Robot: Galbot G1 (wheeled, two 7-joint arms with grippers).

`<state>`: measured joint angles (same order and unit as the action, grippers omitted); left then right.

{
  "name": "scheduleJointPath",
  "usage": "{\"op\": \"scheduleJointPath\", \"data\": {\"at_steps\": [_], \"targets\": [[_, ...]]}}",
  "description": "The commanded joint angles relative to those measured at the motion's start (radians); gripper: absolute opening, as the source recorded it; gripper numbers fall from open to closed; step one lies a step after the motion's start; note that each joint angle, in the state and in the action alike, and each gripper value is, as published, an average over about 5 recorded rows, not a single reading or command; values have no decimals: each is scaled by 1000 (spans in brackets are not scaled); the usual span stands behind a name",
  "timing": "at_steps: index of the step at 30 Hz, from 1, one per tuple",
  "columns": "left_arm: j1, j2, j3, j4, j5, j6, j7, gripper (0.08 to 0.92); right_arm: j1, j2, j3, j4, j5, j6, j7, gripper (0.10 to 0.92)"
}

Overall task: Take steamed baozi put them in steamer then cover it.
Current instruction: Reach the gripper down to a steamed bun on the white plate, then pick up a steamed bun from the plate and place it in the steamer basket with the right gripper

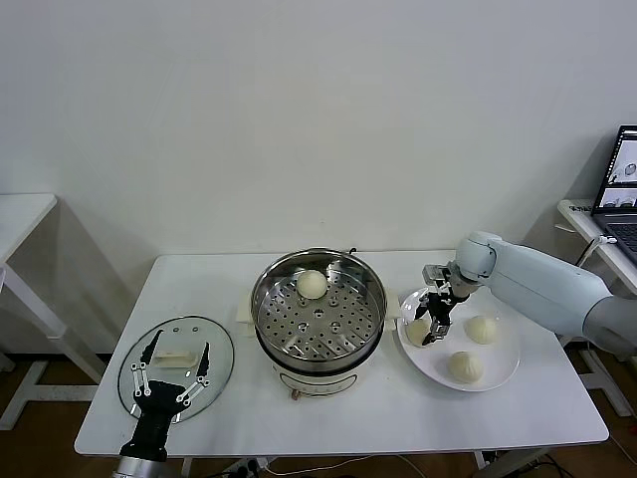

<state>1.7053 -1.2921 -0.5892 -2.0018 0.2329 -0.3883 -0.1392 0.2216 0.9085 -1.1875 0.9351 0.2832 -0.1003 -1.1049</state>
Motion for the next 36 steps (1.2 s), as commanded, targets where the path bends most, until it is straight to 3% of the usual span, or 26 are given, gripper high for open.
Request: {"op": "scheduleJointPath", "data": {"at_steps": [1, 8, 14, 23, 36], "targets": [[-1, 2, 1, -4, -1, 2, -1, 823, 87, -19, -25, 58, -2, 3, -34, 661], [-6, 11, 5, -9, -2, 7, 0, 823, 397, -31, -124, 147, 56, 22, -241, 624], [-12, 17, 19, -10, -2, 13, 0, 823, 637, 25, -244, 257, 201, 2, -290, 611], [-22, 24, 28, -16, -2, 14, 0, 823, 709, 193, -303, 391, 398, -104, -230, 611], [-24, 22, 31, -14, -1, 15, -2, 823, 544, 513, -336, 255, 397, -174, -63, 611]]}}
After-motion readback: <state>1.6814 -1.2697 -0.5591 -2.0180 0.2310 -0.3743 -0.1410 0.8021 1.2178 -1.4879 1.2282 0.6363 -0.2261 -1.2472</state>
